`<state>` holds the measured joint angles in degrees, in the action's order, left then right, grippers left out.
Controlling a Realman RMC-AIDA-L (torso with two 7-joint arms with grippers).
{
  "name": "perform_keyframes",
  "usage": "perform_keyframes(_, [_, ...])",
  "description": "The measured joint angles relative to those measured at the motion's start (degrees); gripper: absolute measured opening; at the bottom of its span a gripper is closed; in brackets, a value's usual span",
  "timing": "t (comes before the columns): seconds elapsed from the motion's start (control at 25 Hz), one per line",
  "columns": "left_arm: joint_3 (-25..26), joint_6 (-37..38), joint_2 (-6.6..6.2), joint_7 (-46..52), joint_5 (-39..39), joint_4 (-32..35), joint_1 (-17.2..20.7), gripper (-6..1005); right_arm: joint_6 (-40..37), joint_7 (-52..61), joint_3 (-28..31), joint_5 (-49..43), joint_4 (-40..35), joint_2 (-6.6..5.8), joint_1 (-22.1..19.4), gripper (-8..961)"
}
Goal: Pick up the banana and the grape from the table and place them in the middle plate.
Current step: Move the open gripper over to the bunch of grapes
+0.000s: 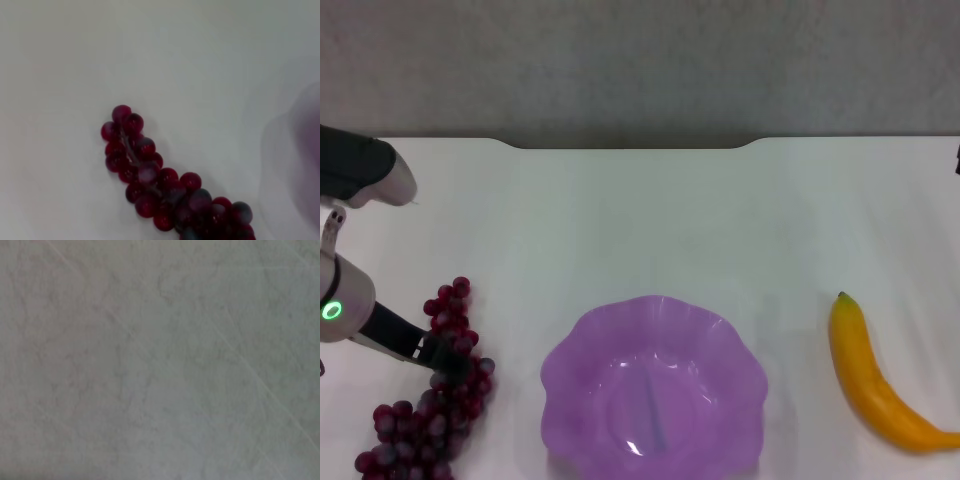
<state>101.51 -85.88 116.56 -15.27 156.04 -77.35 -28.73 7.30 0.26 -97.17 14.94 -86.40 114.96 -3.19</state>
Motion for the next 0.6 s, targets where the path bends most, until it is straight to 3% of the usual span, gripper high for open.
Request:
perform_keyframes(0.44, [-0.02, 3.71, -0.02, -0.96, -0.62, 10.06, -3.36, 798, -0.01, 0.0, -0.25, 0.0, 0.01, 0.0, 0.49, 754])
perform_keyframes(0.6, [-0.64, 4.36, 0.04, -1.2, -2.0, 10.76, -3.61, 793, -0.01, 0.0, -0.41, 0.0, 0.08, -0.05, 0.55, 754])
